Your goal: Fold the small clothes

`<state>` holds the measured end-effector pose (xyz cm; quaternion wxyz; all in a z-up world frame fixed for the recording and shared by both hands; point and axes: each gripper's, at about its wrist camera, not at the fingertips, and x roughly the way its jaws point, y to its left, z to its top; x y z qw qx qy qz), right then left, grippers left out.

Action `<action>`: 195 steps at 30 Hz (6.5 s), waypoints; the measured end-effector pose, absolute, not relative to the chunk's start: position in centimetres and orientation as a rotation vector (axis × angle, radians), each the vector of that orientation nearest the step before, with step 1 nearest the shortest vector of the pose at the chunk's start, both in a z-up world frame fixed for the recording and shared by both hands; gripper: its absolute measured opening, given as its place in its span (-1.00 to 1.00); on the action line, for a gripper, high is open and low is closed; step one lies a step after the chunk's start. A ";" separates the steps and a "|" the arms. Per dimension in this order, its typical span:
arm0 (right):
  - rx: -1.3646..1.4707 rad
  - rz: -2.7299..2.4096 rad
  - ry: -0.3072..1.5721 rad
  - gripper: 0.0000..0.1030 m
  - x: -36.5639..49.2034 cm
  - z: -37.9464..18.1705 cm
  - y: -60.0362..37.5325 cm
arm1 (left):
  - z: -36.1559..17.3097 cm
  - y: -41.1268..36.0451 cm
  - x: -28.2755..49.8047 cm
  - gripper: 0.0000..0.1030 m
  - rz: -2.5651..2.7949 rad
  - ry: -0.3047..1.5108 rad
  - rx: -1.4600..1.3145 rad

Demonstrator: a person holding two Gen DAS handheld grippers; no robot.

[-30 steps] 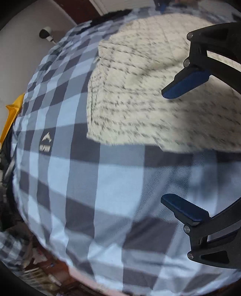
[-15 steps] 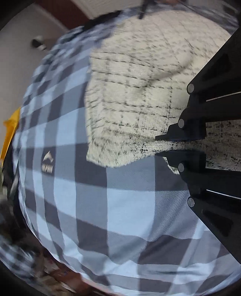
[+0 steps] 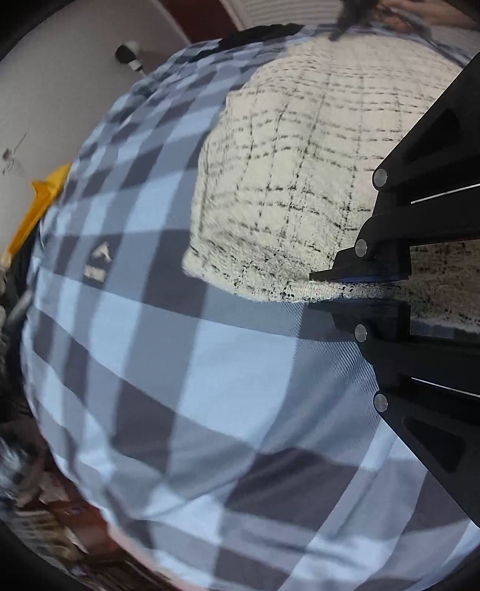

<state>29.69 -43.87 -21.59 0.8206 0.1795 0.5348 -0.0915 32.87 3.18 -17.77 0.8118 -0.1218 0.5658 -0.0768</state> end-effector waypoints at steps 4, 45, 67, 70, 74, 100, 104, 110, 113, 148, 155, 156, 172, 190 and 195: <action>0.371 -0.184 1.158 -0.96 30.1 -22.6 -43.7 | -18.0 3.9 33.0 -0.42 -0.167 1.250 -0.220; 0.548 -0.353 1.268 0.64 9.8 -20.6 -46.4 | -13.9 8.9 21.5 1.00 0.072 1.193 -0.121; 0.451 0.147 1.354 -0.76 8.5 -21.3 -41.3 | -17.5 1.4 15.0 1.00 -0.166 1.421 -0.044; 0.257 0.116 1.374 -0.78 9.3 -19.5 -39.2 | -18.4 1.5 15.4 1.00 -0.178 1.449 -0.072; 0.134 0.099 1.364 -0.78 9.6 -17.6 -37.8 | -18.9 2.1 15.9 1.00 -0.193 1.451 -0.092; 0.259 0.068 1.177 0.48 11.3 -13.4 -27.6 | -13.0 -0.3 15.5 1.00 -0.316 1.235 -0.093; 0.101 0.228 1.231 0.48 14.6 -17.0 -20.1 | -16.4 -1.4 15.7 1.00 -0.264 1.309 0.054; -0.233 0.182 1.391 0.47 14.7 -23.6 -18.0 | -19.9 2.5 15.9 1.00 -0.210 1.505 -0.014; -0.175 0.070 1.415 0.48 14.5 -23.5 -22.8 | -18.9 4.5 16.0 1.00 -0.132 1.550 -0.026; 0.441 -0.230 1.129 0.51 31.8 -21.3 -36.3 | -14.8 7.3 32.9 1.00 0.079 1.224 -0.094; 0.478 -0.181 1.002 0.51 23.6 -14.3 -34.7 | -7.0 8.5 22.7 1.00 0.055 1.081 -0.173; 0.458 -0.194 0.974 0.51 21.6 -13.2 -34.1 | -6.0 8.1 20.9 1.00 0.049 1.070 -0.175; 0.315 0.019 1.036 0.52 10.7 -14.3 -28.2 | -2.8 -1.1 6.9 1.00 -0.221 1.061 0.080; 0.932 -0.377 1.248 0.52 12.6 -23.6 -39.7 | -7.9 -2.7 7.9 1.00 -0.209 1.176 0.166; 1.004 -0.428 1.270 0.52 13.2 -25.8 -40.4 | -7.5 -2.3 7.8 1.00 -0.246 1.190 0.104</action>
